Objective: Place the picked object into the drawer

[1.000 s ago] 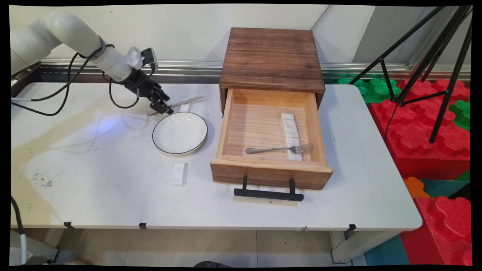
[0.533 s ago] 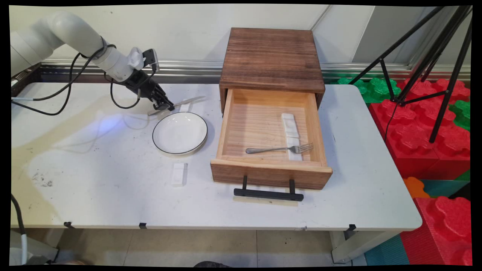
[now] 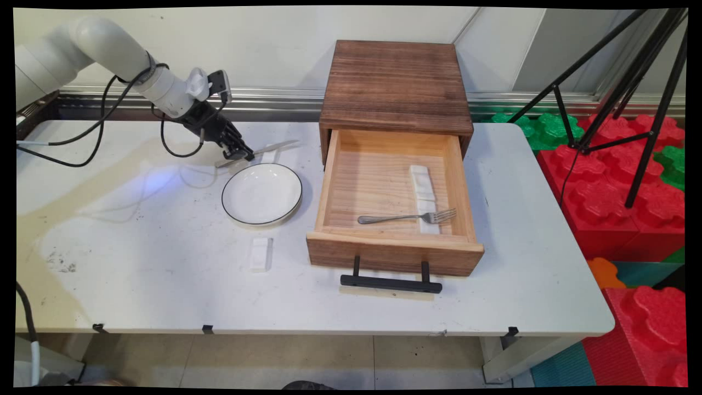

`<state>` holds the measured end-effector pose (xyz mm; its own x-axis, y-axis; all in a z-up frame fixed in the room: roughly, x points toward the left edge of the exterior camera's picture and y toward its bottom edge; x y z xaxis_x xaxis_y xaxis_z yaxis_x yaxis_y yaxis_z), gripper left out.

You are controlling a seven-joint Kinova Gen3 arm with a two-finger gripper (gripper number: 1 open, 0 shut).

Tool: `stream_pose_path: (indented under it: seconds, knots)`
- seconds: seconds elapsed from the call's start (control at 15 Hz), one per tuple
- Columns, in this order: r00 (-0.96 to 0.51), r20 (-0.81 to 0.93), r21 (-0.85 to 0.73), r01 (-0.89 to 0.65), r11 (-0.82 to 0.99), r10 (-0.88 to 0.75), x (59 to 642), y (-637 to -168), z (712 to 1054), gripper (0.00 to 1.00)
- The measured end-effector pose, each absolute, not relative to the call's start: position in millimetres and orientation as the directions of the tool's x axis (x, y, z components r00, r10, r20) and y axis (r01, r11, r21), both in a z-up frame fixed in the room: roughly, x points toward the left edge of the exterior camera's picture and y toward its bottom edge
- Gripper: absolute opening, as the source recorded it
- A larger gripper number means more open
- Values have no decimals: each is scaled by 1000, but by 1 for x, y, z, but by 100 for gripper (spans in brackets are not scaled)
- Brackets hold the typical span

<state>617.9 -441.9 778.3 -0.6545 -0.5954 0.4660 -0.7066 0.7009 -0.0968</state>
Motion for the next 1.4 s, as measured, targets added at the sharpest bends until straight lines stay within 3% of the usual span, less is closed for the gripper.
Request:
stream_pose_path:
  seconds: [0.6,1.4]
  knots:
    - [-644,494,-114,-714,690,-585,622,-422,819,0]
    - [-614,639,-127,-677,725,-462,586,-390,931,0]
